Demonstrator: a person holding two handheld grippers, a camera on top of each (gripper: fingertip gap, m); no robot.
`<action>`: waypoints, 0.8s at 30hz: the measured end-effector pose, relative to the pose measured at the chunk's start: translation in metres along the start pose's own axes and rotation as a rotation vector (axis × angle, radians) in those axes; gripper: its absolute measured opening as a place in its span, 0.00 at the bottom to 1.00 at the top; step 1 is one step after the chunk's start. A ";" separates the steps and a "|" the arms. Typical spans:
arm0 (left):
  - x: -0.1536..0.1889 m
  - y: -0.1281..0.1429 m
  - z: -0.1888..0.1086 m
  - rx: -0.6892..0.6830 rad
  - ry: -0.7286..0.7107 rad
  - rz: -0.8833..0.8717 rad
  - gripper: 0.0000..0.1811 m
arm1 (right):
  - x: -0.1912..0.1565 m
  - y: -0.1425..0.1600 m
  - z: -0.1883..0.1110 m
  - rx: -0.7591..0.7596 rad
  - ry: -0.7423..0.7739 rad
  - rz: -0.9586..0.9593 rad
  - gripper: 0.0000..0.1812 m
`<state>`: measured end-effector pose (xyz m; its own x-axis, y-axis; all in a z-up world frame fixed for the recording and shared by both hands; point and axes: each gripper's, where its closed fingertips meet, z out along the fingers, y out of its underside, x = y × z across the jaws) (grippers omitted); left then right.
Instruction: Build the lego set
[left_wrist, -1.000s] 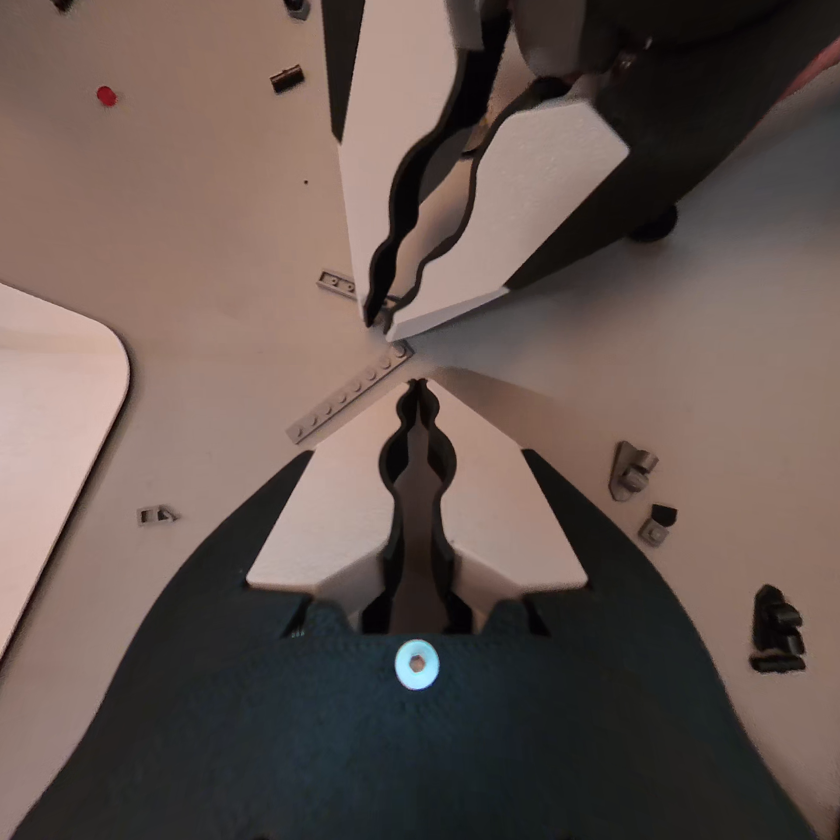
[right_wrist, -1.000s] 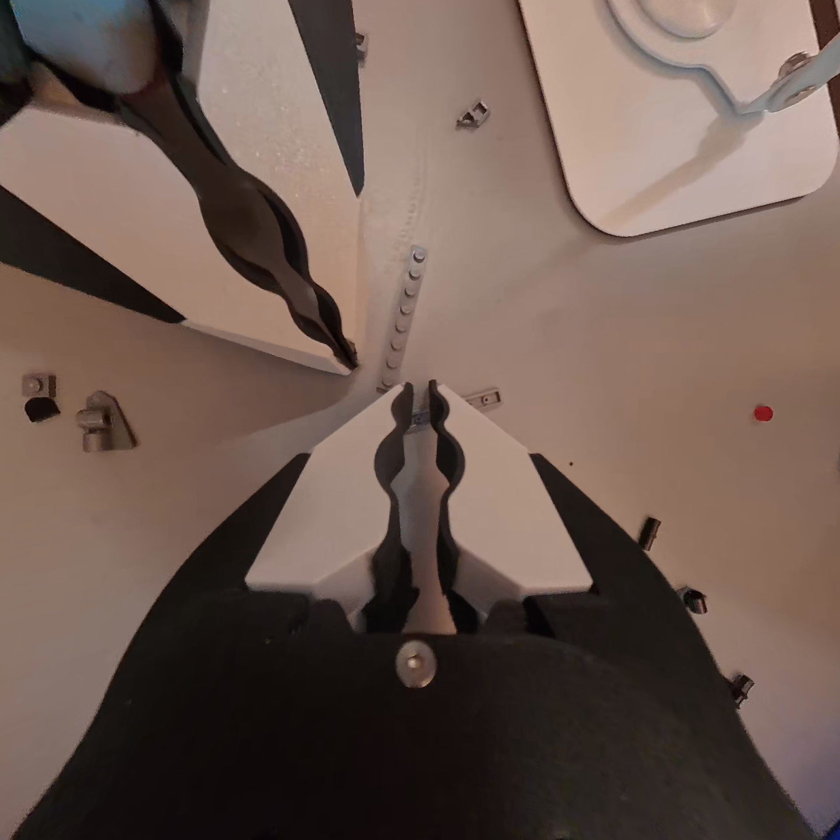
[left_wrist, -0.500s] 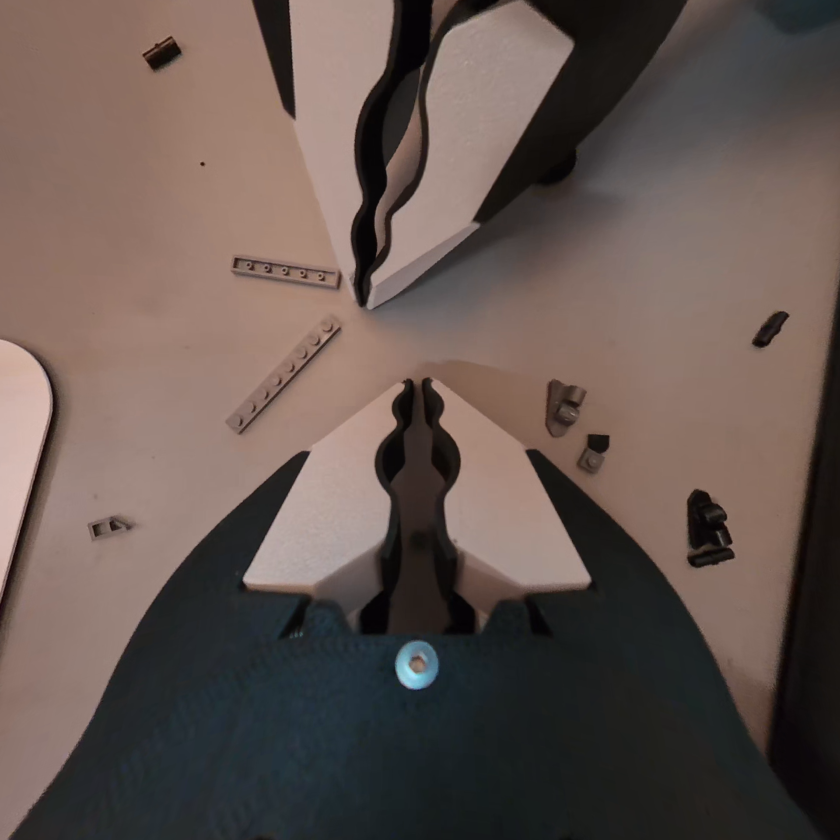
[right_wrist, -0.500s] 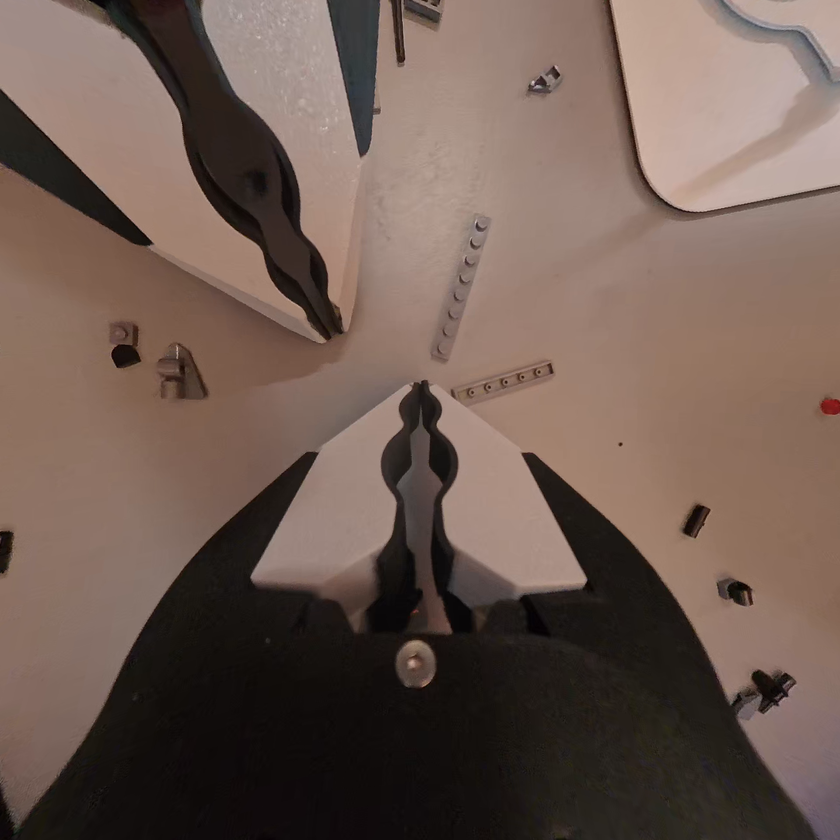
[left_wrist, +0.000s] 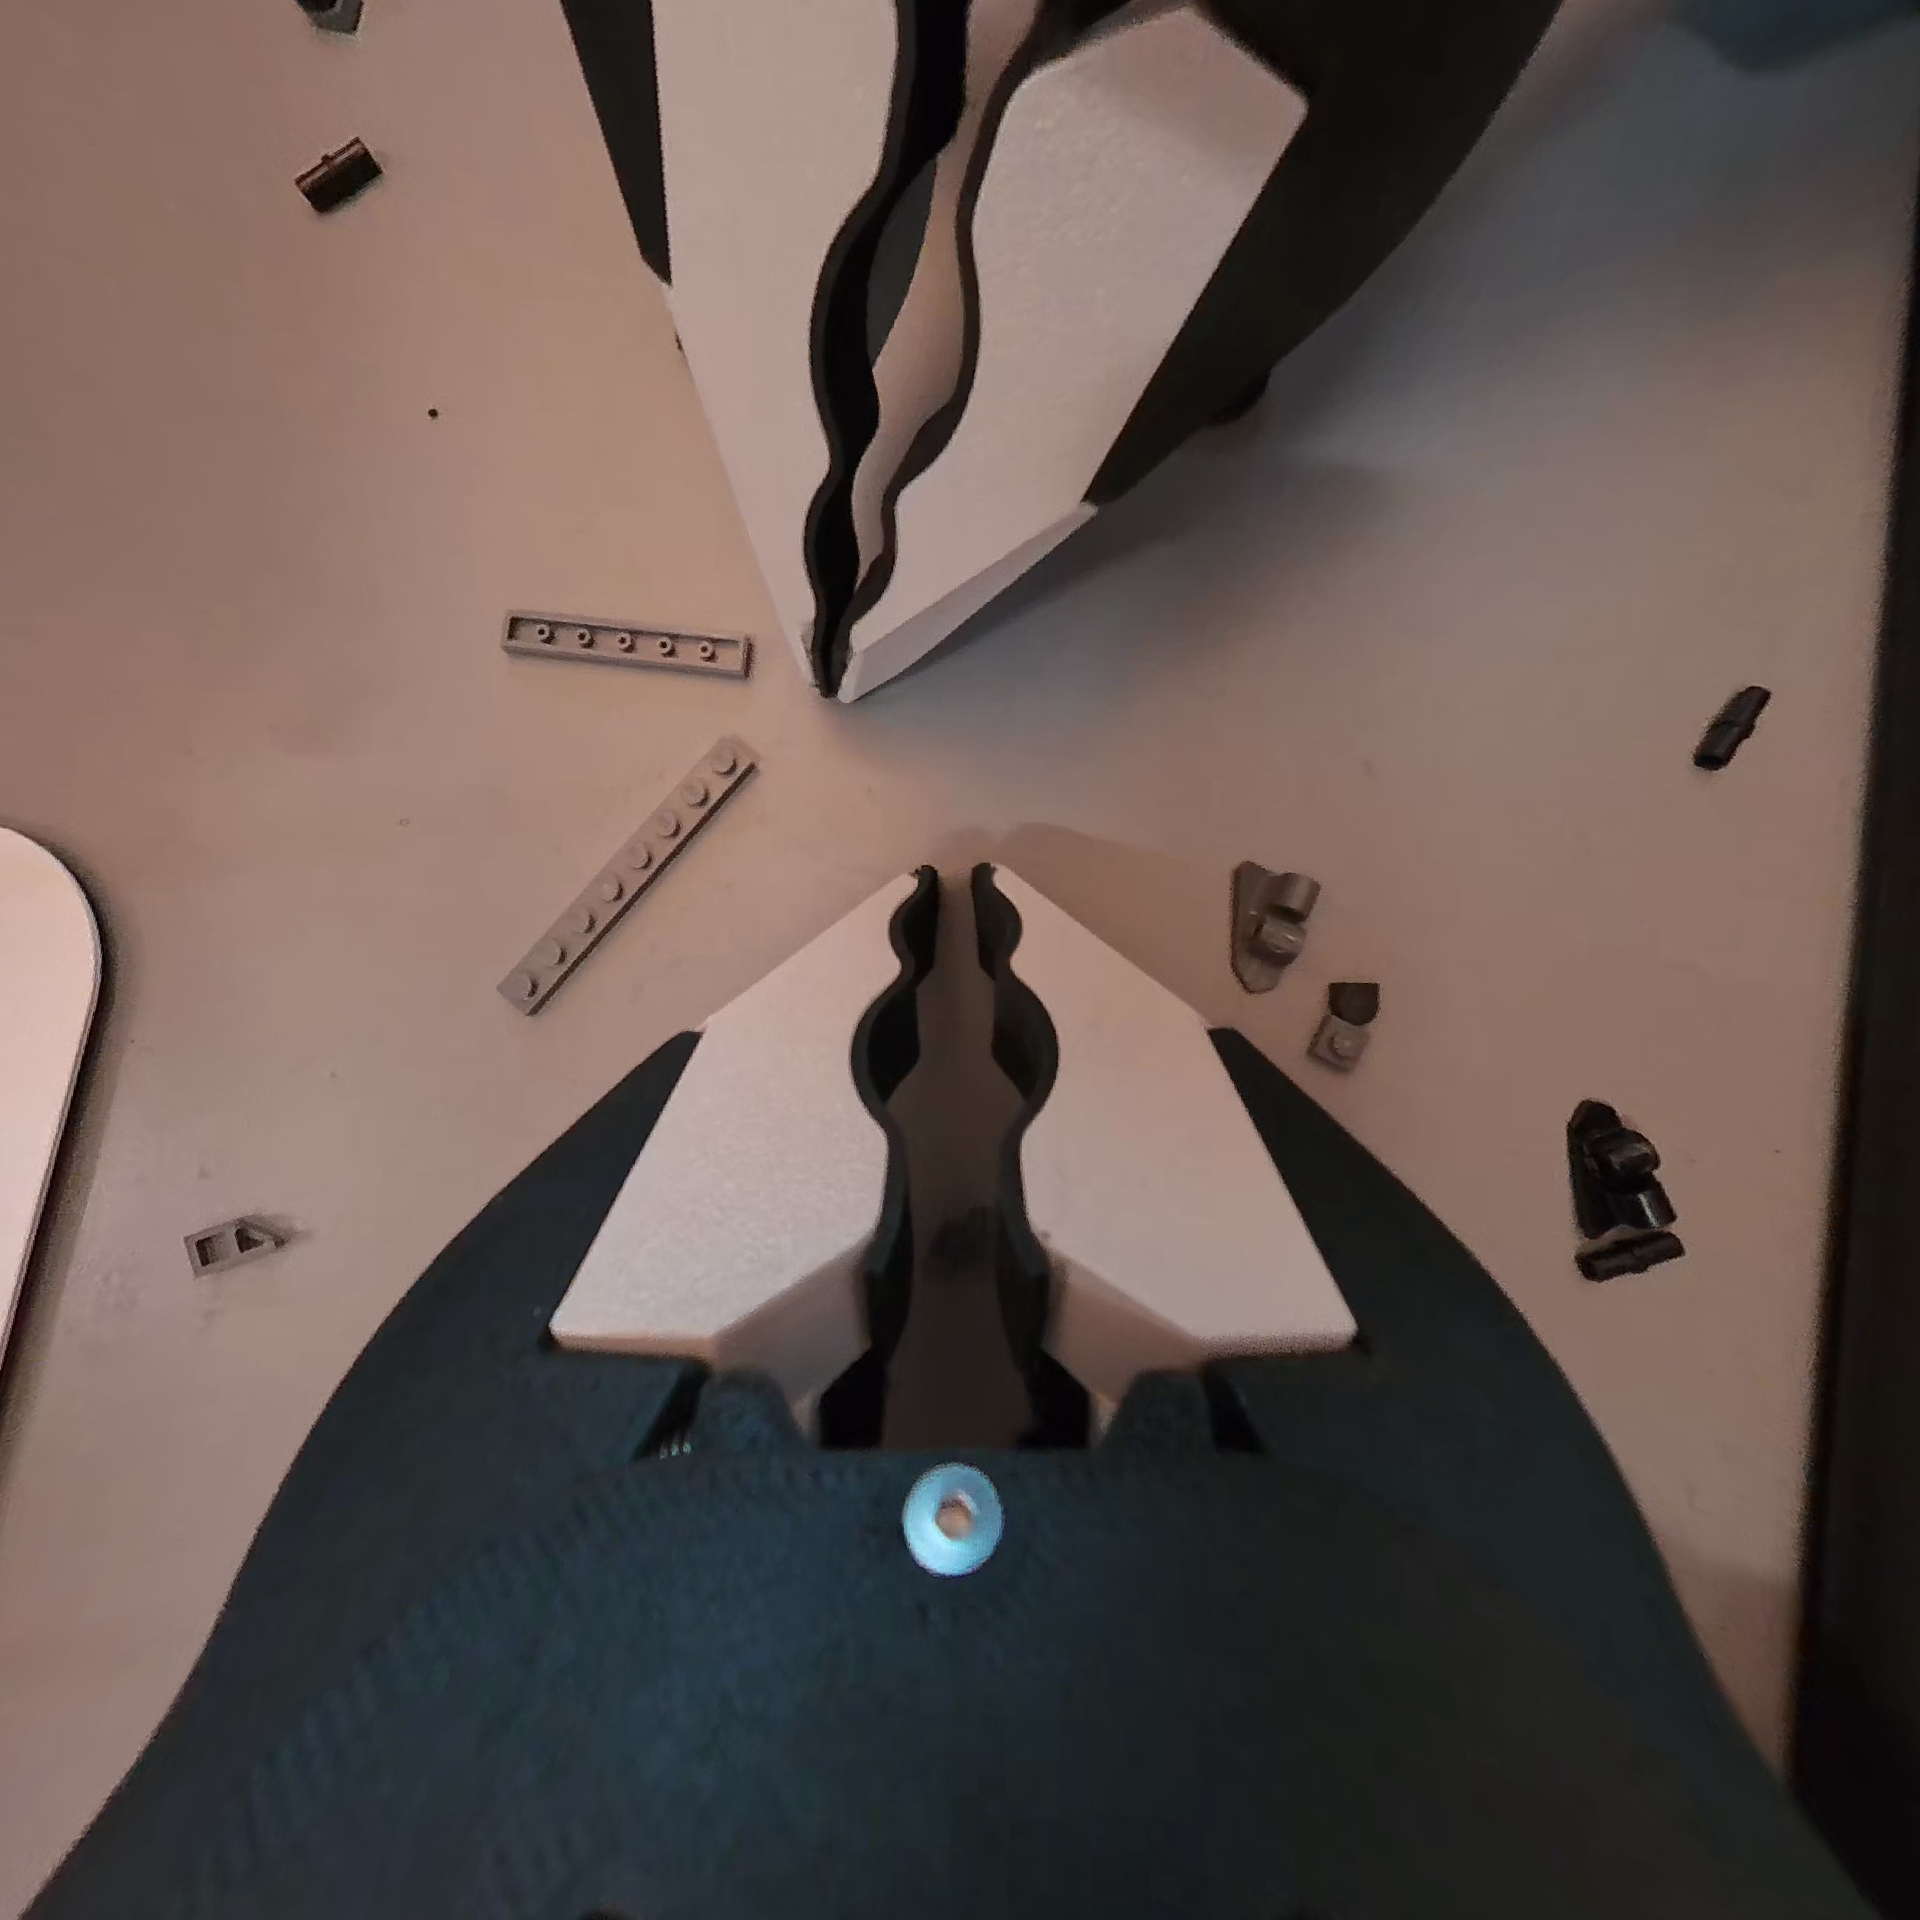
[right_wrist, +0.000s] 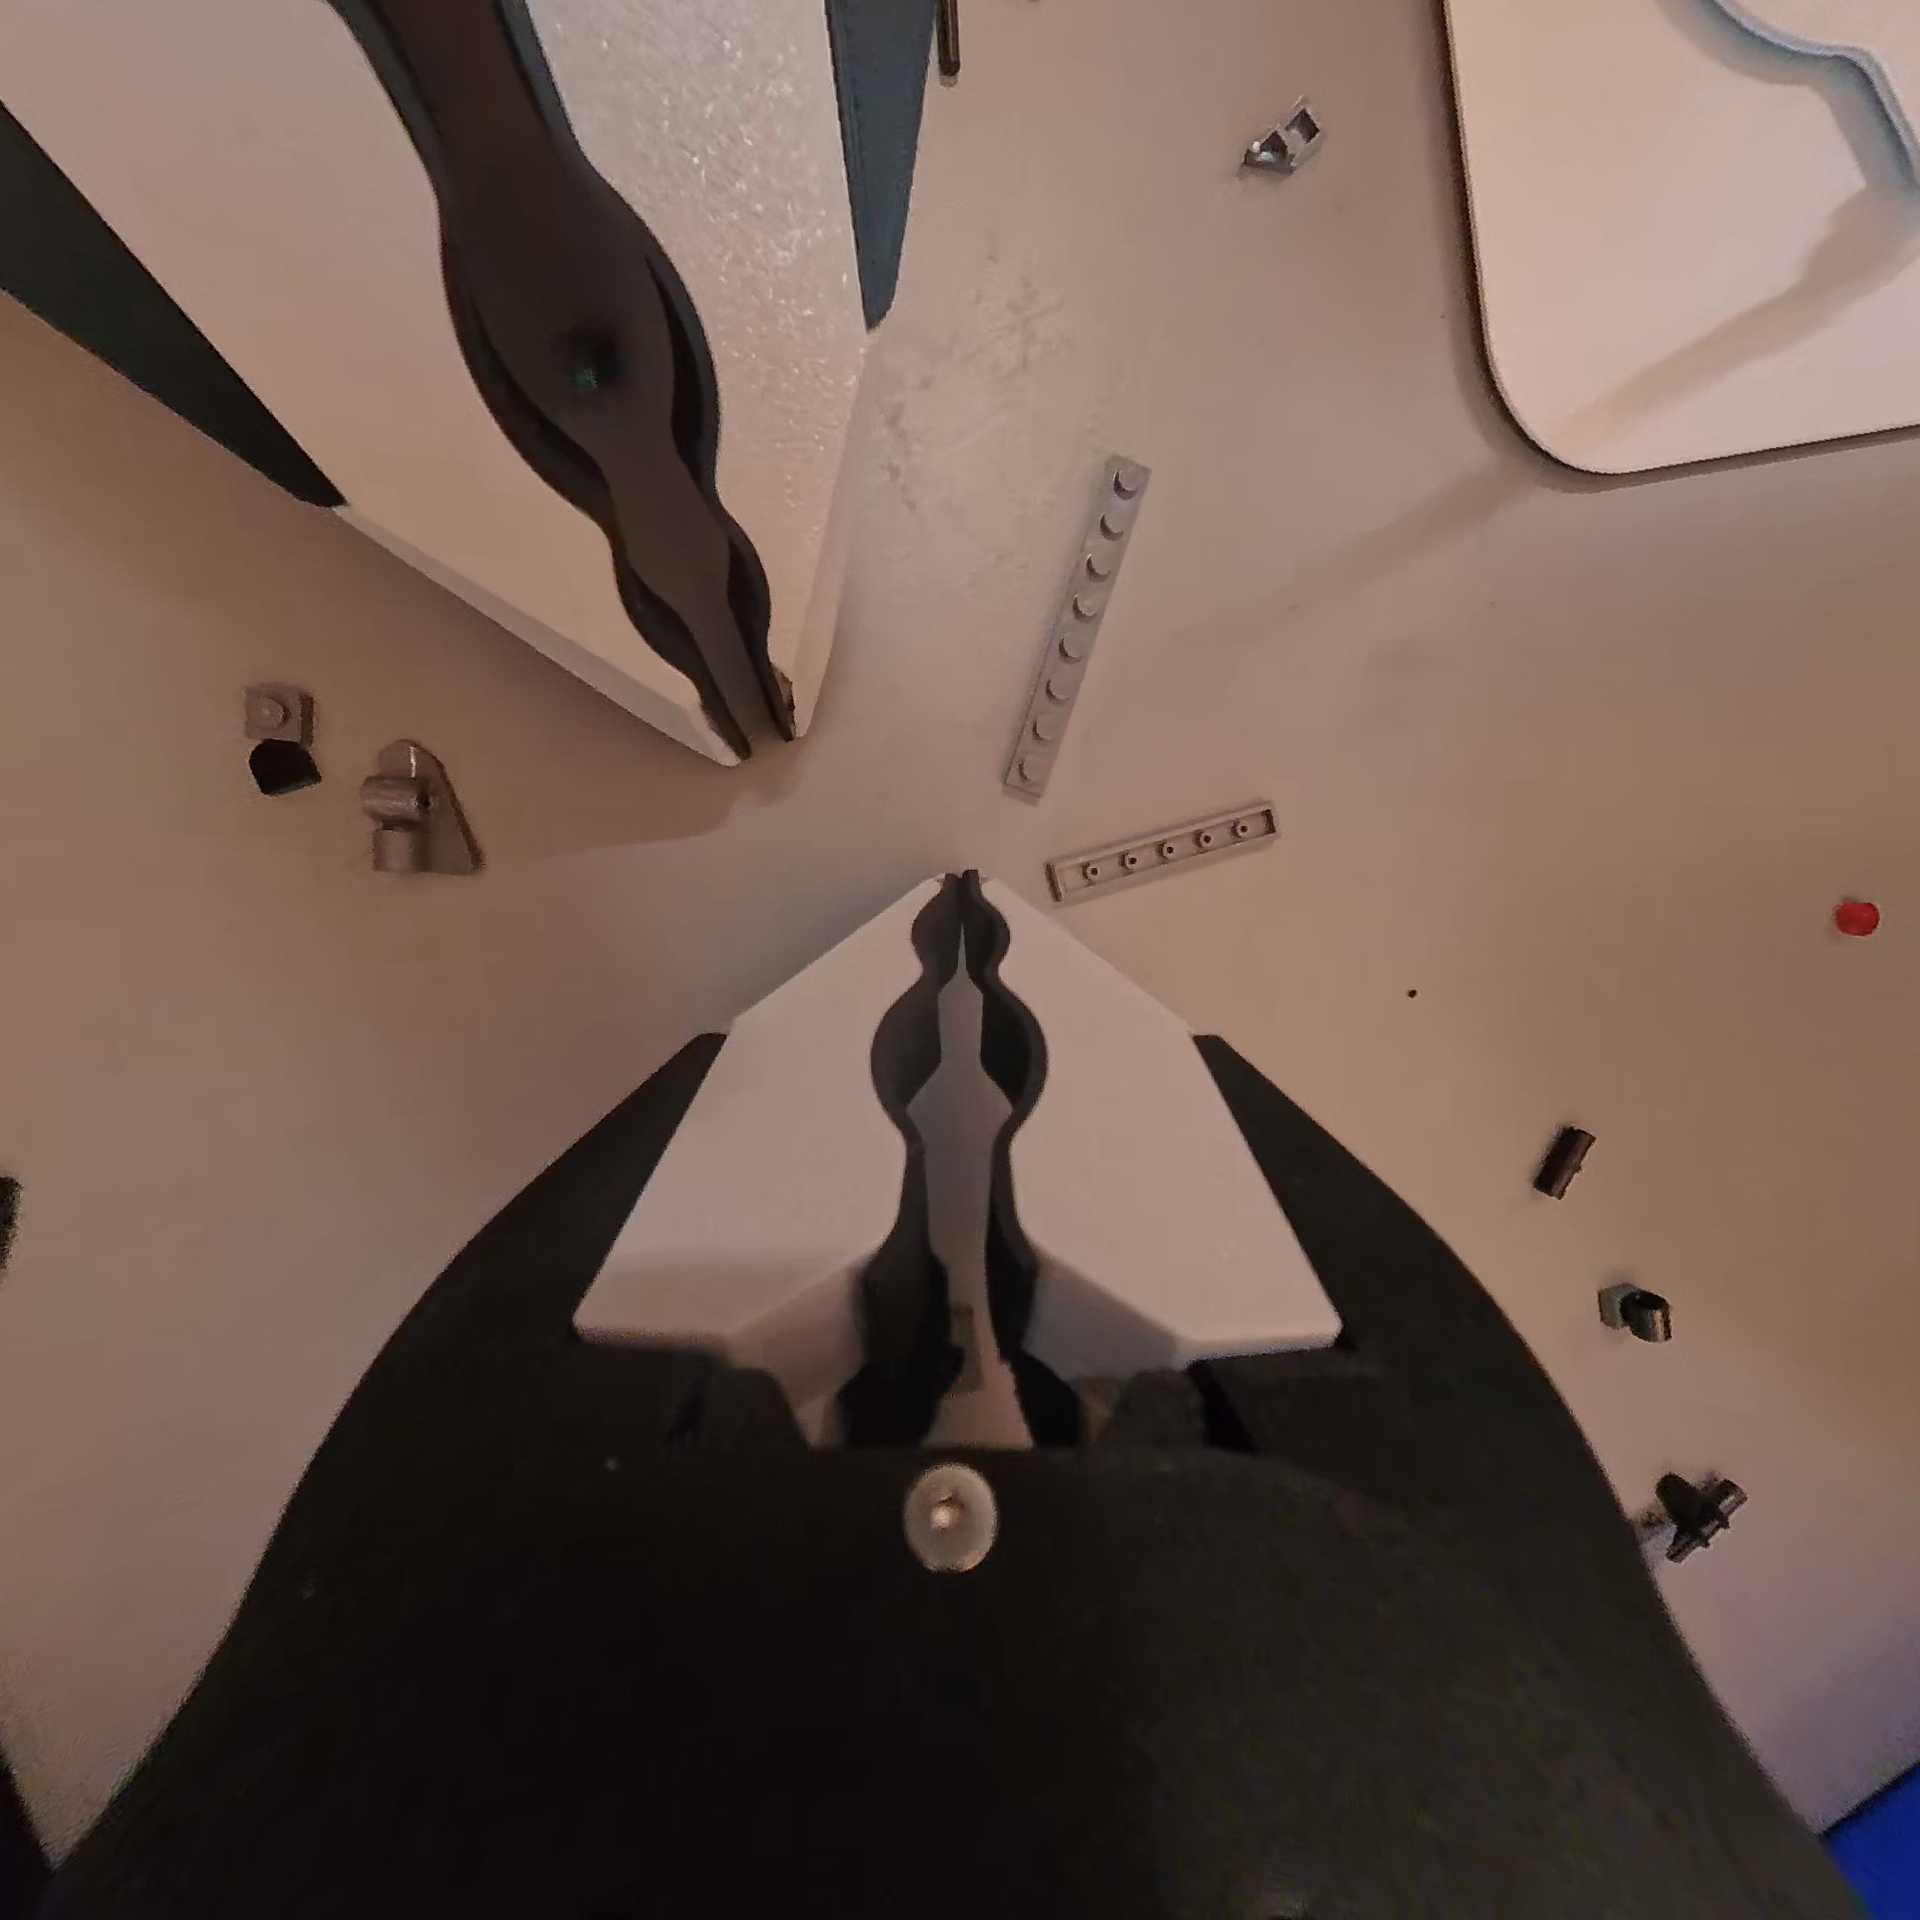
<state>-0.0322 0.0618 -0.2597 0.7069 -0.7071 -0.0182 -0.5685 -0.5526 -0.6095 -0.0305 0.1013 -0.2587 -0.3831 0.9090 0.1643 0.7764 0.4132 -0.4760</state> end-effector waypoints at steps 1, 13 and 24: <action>0.002 0.001 -0.001 -0.001 0.007 0.006 0.03 | 0.000 0.000 0.000 0.000 -0.001 0.001 0.00; 0.003 0.011 -0.009 -0.058 -0.003 0.021 0.04 | -0.009 0.001 -0.002 -0.031 -0.013 -0.033 0.00; -0.006 0.015 -0.012 -0.072 -0.039 -0.014 0.06 | -0.012 0.006 -0.005 -0.041 -0.021 -0.055 0.00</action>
<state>-0.0498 0.0523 -0.2594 0.7297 -0.6825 -0.0418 -0.5865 -0.5934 -0.5513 -0.0187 0.0934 -0.2595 -0.4359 0.8836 0.1712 0.7734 0.4650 -0.4309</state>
